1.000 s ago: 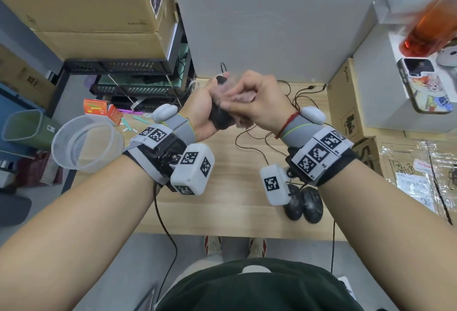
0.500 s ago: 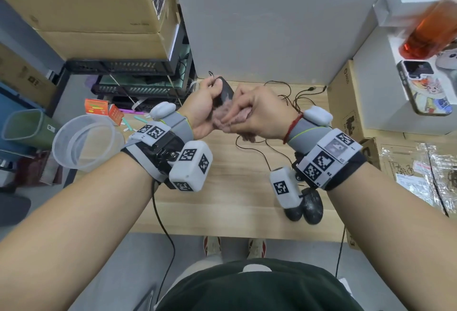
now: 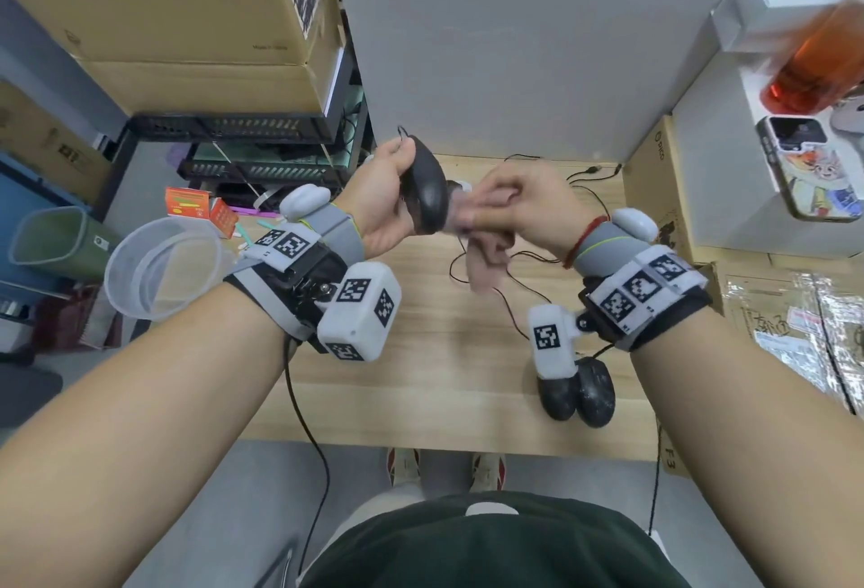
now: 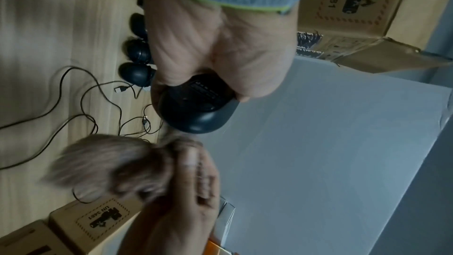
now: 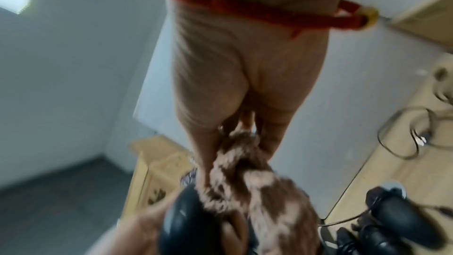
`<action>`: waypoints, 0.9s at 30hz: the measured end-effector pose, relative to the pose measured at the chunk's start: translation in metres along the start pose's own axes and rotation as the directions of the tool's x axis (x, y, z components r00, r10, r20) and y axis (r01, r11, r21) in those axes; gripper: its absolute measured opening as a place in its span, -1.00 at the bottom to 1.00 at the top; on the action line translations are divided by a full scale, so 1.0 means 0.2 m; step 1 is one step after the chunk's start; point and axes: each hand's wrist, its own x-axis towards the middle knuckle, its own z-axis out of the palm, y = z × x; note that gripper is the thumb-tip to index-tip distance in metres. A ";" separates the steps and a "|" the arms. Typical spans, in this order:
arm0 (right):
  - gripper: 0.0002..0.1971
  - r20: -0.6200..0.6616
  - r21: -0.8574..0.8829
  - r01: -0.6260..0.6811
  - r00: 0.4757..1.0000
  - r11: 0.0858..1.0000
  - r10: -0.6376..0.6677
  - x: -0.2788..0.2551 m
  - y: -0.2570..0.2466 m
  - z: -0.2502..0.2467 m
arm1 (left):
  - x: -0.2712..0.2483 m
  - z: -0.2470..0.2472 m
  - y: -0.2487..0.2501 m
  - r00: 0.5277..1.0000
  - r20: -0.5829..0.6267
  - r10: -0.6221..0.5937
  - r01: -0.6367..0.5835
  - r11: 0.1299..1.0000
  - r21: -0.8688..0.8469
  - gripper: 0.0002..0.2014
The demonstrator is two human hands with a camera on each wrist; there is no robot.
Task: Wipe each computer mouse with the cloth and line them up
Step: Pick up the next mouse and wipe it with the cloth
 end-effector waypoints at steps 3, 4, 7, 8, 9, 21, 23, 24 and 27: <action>-0.91 -0.229 0.248 0.069 0.973 0.966 -0.011 0.05 0.00 -0.05 | -0.01 -0.01 -0.01 1.000 -0.001 0.008 -0.008 0.999 0.035 -0.64; -0.86 -0.231 0.264 0.082 0.973 0.961 -0.020 0.05 -0.01 -0.05 | -0.01 0.00 -0.01 1.000 -0.002 0.009 -0.009 1.000 0.028 -0.65; -0.64 -0.128 0.226 0.093 0.990 0.970 -0.065 0.04 -0.04 0.02 | -0.04 0.03 -0.01 0.996 0.079 -0.030 0.027 0.999 0.039 -0.62; -0.75 -0.091 0.212 0.115 0.991 0.970 -0.098 0.03 -0.05 0.04 | -0.05 0.04 -0.02 0.989 0.134 -0.062 0.052 0.996 0.074 -0.50; -0.85 -0.049 0.216 0.124 0.992 0.968 -0.116 0.01 -0.07 0.06 | -0.06 0.05 -0.02 0.978 0.185 -0.096 0.074 0.990 0.123 -0.38; -0.65 0.011 0.187 0.071 0.997 0.980 -0.075 0.06 -0.11 0.04 | -0.04 0.04 -0.03 0.987 0.149 -0.062 0.033 0.981 0.193 -0.37; -0.71 0.134 0.218 0.014 0.990 0.976 -0.045 0.04 -0.13 0.04 | -0.05 0.03 -0.02 0.981 0.182 -0.071 0.043 0.987 0.155 -0.26; -0.75 0.122 0.219 0.017 0.992 0.975 -0.045 0.05 -0.13 0.04 | -0.05 0.03 -0.03 0.974 0.213 -0.081 0.043 0.983 0.177 -0.25; -0.81 -0.047 0.202 0.080 0.996 0.976 -0.072 0.11 -0.10 0.03 | -0.05 0.04 -0.05 0.981 0.171 -0.086 0.039 0.963 0.265 -0.37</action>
